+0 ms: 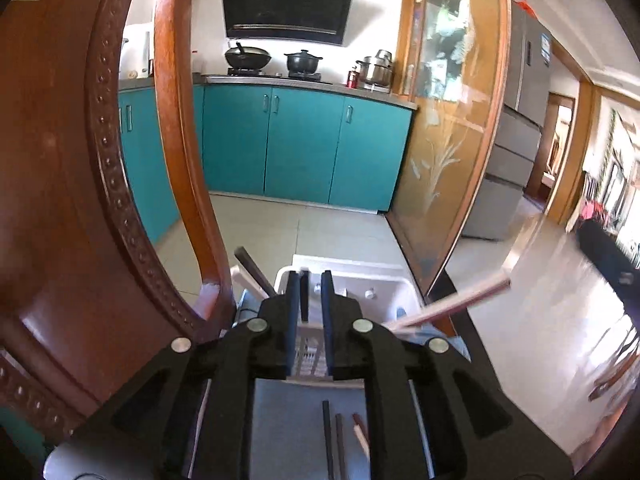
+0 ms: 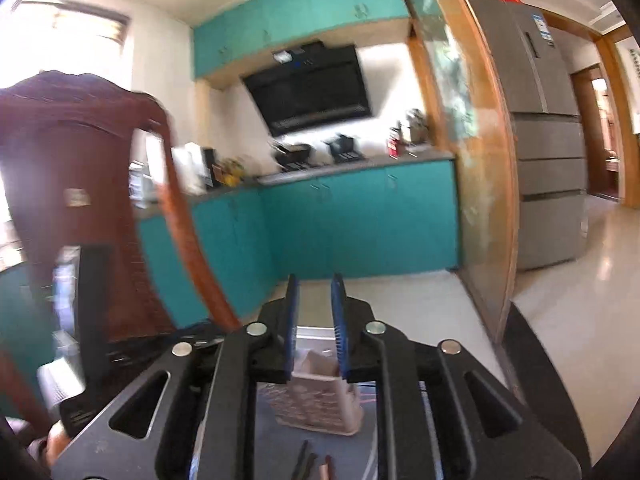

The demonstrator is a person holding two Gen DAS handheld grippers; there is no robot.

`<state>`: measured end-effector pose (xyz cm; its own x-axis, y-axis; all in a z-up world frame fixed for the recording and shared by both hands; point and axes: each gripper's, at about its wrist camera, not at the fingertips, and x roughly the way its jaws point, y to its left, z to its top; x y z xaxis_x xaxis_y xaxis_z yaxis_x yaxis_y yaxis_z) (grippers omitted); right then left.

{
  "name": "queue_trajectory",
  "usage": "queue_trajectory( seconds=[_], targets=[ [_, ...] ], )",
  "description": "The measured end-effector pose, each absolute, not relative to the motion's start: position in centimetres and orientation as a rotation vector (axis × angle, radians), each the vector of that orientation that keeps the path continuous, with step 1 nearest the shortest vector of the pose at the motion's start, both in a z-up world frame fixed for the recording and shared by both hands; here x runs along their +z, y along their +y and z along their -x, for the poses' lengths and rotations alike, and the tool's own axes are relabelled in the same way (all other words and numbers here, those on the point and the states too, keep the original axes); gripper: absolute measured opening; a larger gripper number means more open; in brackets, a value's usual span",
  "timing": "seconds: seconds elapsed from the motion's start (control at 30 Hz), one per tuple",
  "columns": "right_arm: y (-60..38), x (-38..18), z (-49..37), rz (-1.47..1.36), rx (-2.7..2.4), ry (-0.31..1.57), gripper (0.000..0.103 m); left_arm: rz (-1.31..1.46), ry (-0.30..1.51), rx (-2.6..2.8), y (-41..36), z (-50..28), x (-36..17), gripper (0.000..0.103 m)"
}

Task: Organize utensils
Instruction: 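Return both open tools to the remaining chopsticks on the cloth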

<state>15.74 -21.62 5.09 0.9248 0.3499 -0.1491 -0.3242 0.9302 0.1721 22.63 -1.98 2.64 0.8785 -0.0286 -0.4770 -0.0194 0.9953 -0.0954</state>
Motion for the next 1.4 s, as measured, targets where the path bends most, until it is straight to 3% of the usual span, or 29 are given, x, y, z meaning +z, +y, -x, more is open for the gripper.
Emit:
queue_trajectory(
  seconds=[0.1, 0.23, 0.4, 0.53, 0.7, 0.8, 1.0, 1.17, 1.23, 1.3, 1.37, 1.4],
  targets=[
    [-21.9, 2.9, -13.7, -0.095, 0.33, 0.205, 0.021, 0.075, 0.509, -0.024, -2.8, -20.7, 1.8, 0.011],
    [-21.5, -3.2, -13.8, -0.071, 0.341, 0.434, 0.021, 0.036, 0.554, -0.045, -3.4, -18.7, -0.3, 0.014],
    [-19.4, -11.0, -15.8, 0.048, 0.253, 0.749, 0.021, 0.018, 0.655, -0.06, -3.9, -17.6, -3.5, 0.031],
    [-18.6, -14.2, -16.8, 0.037, 0.243, 0.885, 0.025, 0.03, 0.749, -0.089, -3.6, -17.4, -6.2, 0.043],
    [-18.9, -16.3, -17.1, -0.003, 0.198, 0.955, 0.024, 0.041, 0.87, -0.1, -3.2, -17.1, -10.4, 0.057],
    [-20.1, -16.1, -17.3, -0.043, 0.141, 0.952, 0.012, 0.034, 0.946, -0.13, -3.3, -16.7, -12.9, 0.06],
    [-21.8, -16.0, -16.6, -0.159, 0.175, 0.946, 0.015, 0.051, 1.005, -0.194, -4.2, -16.8, -15.4, 0.07],
    [-21.7, -15.7, -16.6, -0.13, 0.167, 0.936, 0.026, 0.017, 1.029, -0.177, -4.6, -16.6, -16.6, 0.069],
    [-21.7, -15.7, -16.8, -0.145, 0.172, 0.941, 0.027, 0.016, 1.059, -0.169, -4.4, -16.5, -17.3, 0.056],
    [-21.5, -15.7, -16.7, -0.145, 0.18, 0.947, 0.027, 0.037, 1.062, -0.179, -4.0, -16.2, -17.6, 0.051],
    [-21.0, -15.7, -16.5, -0.135, 0.203, 0.946, 0.03, 0.029, 1.062, -0.173, -3.7, -16.1, -17.6, 0.032],
    [-20.4, -15.6, -16.4, -0.117, 0.224, 0.947, 0.032, 0.014, 1.065, -0.167, -3.6, -16.0, -17.6, 0.032]
  ],
)
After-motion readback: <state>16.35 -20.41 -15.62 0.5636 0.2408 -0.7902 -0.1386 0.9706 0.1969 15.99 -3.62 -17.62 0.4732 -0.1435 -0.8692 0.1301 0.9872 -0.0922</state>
